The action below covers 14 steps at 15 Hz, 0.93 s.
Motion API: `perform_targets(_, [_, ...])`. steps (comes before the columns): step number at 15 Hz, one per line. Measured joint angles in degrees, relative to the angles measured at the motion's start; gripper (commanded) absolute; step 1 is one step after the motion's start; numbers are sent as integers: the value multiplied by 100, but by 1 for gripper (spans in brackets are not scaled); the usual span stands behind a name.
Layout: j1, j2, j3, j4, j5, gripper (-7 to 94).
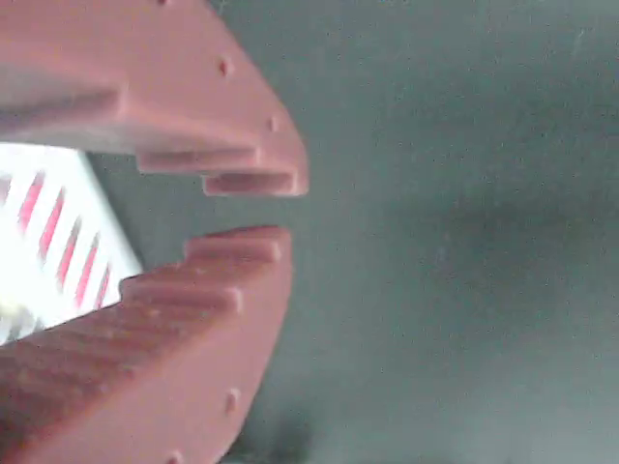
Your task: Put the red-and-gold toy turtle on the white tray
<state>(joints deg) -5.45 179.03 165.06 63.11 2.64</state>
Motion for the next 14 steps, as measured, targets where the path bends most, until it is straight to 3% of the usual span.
perform_targets(4, [53,642,281,844,105,0])
perform_targets(14, [158,677,281,879,62,0])
